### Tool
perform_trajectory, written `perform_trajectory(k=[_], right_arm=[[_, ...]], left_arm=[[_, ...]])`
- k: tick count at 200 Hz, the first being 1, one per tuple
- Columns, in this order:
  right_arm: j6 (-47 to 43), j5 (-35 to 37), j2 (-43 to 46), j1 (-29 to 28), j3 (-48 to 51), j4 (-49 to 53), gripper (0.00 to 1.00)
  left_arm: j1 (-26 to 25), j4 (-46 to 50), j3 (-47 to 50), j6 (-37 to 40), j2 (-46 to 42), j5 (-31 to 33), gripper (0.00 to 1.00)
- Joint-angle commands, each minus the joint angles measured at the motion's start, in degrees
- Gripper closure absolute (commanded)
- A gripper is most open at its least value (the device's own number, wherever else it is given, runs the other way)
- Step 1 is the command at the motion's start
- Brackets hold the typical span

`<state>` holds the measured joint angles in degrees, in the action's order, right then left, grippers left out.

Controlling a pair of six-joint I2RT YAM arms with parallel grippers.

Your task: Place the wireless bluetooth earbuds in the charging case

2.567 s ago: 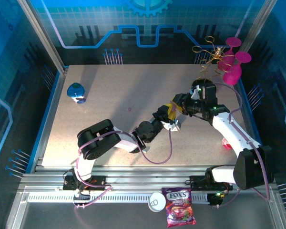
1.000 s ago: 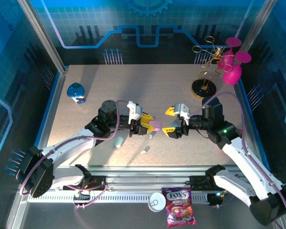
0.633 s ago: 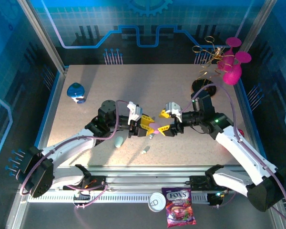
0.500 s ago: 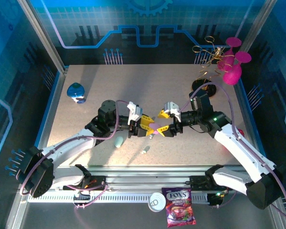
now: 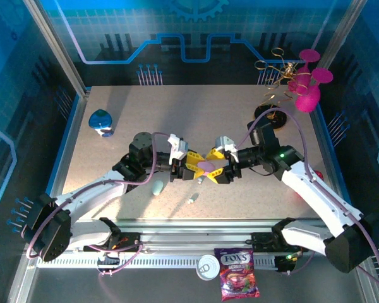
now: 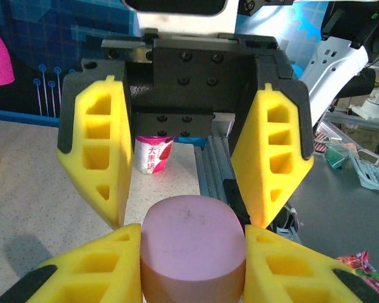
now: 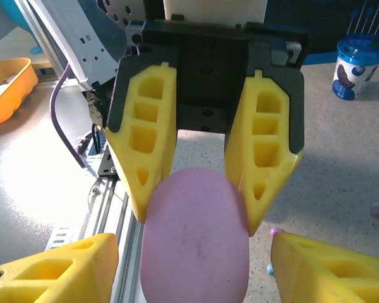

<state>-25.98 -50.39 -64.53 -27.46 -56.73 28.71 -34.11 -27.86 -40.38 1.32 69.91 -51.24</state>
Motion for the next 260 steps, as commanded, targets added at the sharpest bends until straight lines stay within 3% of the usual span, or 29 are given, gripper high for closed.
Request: perform_trajectory(k=[1, 19, 42, 65, 75, 90, 109, 143, 195, 228, 260], right_arm=[[-0.3, -0.9, -0.6, -0.7, -0.9, 1.6, 0.36], [-0.3, -0.5, -1.0, -0.6, -1.0, 1.6, 0.40], [0.2, -0.3, -0.9, -0.7, -1.0, 0.9, 0.59], [0.3, -0.4, -0.4, -0.6, -0.9, 0.6, 0.65], [0.4, -0.3, 0.0, -0.6, -0.7, 0.3, 0.67], [1.0, 0.7, 0.8, -0.4, -0.4, -0.3, 0.68], [1.6, 2.0, 2.4, -0.1, 0.2, -1.6, 0.69], [3.1, 2.1, 4.1, -0.1, 2.0, -5.2, 0.72], [5.6, 0.8, 3.5, -0.1, 2.2, -8.6, 0.73], [8.6, -0.4, 3.4, -0.2, 3.2, -13.5, 0.73], [7.6, -1.0, 2.3, -0.5, 2.5, -11.5, 0.73]], left_arm=[[0.5, -2.7, -0.5, -1.2, -1.6, 0.0, 0.86], [0.5, -2.8, -0.6, -1.2, -1.9, 0.1, 0.86], [0.5, -2.6, -0.6, -1.1, -1.9, 0.2, 0.86], [0.5, -2.6, -0.3, -0.8, -1.7, 0.5, 0.83], [0.5, -2.6, -0.3, -0.8, -1.7, 1.1, 0.75], [0.5, -2.2, -0.1, -1.0, -1.9, 2.4, 0.47], [0.7, -1.4, 0.1, -0.8, -2.5, 3.5, 0.36], [0.7, -0.4, 0.1, -0.3, -2.4, 4.8, 0.35], [0.6, -1.3, -0.4, -1.1, -1.3, 3.3, 0.45], [0.7, -2.7, 0.0, -1.6, -1.0, 3.0, 0.43], [0.7, -3.2, 0.1, -1.6, -1.0, 2.9, 0.46]])
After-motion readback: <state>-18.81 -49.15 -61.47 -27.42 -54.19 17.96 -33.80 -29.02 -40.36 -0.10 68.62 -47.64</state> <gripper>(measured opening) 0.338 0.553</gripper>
